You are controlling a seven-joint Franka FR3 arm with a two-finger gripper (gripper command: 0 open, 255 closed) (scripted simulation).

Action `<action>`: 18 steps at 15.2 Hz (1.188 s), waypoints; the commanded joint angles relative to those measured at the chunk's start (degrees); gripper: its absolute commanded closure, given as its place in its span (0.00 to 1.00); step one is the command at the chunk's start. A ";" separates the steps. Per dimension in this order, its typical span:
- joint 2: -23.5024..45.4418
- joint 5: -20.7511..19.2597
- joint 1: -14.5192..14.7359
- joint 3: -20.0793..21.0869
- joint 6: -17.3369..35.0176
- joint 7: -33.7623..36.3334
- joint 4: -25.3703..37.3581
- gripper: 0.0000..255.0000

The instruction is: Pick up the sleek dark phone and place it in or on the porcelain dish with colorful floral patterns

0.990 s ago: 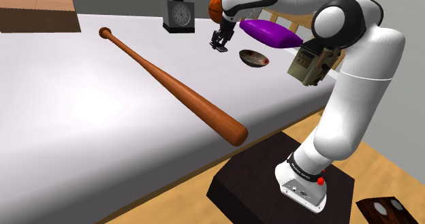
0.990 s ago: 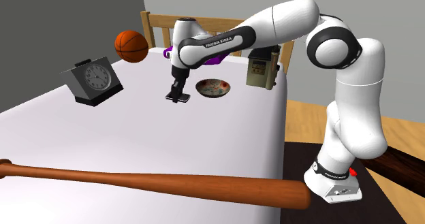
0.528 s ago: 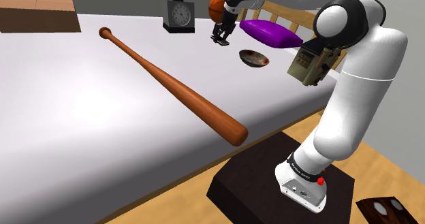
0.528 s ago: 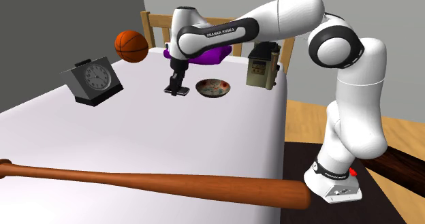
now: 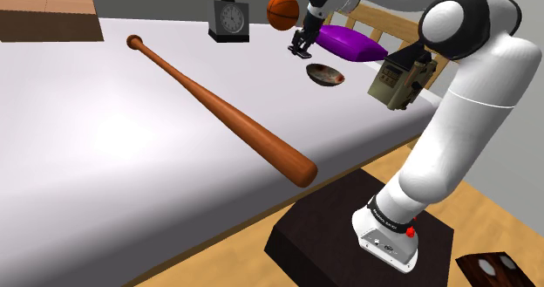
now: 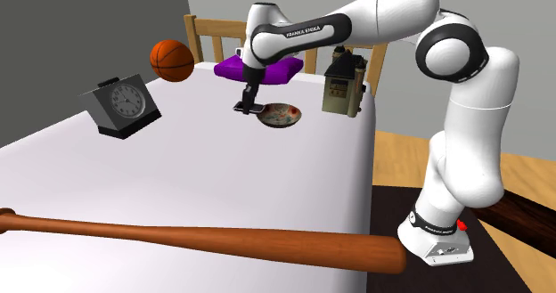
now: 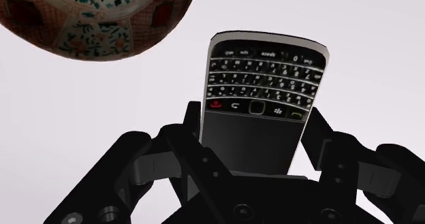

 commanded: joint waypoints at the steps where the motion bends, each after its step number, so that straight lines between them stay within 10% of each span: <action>1: -1.00 0.39 -1.34 -0.86 0.16 -2.51 -1.33 1.00; 11: -4.07 2.60 -8.50 -6.05 -0.92 -15.78 -4.65 1.00; 18: -3.13 3.46 -8.49 -5.91 4.14 -16.78 -8.91 1.00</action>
